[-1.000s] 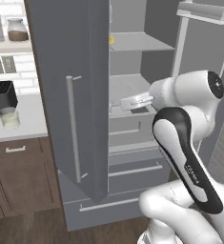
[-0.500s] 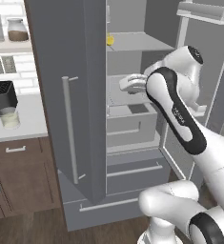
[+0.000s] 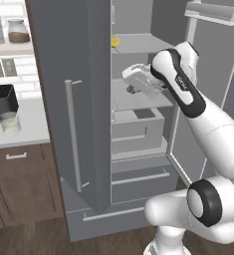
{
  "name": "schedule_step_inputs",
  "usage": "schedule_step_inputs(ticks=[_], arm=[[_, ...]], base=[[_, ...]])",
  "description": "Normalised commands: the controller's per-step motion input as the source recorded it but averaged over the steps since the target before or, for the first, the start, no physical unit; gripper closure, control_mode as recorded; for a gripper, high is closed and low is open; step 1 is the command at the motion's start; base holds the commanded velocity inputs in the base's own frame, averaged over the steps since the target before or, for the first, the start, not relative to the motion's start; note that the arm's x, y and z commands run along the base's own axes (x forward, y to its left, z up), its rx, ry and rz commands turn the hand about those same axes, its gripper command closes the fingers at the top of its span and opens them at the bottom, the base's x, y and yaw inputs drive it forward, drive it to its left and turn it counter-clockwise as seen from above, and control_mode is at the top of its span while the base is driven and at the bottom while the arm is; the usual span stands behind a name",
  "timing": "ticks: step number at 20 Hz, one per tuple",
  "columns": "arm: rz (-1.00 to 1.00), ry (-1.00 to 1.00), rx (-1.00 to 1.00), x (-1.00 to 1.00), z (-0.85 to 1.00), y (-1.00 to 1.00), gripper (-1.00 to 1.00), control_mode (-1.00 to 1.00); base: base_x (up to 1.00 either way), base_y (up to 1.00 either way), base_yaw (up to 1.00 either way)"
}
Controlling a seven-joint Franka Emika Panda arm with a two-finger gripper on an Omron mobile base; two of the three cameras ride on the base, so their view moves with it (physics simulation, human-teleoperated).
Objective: Grab a lemon wedge from the fridge and one ice cube from the ice bowl, and put them in the glass of lemonade.
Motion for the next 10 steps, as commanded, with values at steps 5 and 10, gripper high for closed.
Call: schedule_step_inputs(ticks=[5, 10], arm=[[0.06, 0.0, 0.31, 0.35, -0.13, 0.19, -1.0, -1.0], [0.2, 0.08, 0.26, 0.02, 0.11, 0.37, -1.0, -1.0]], base=[[0.0, 0.0, 0.0], [0.0, 0.0, 0.0]])
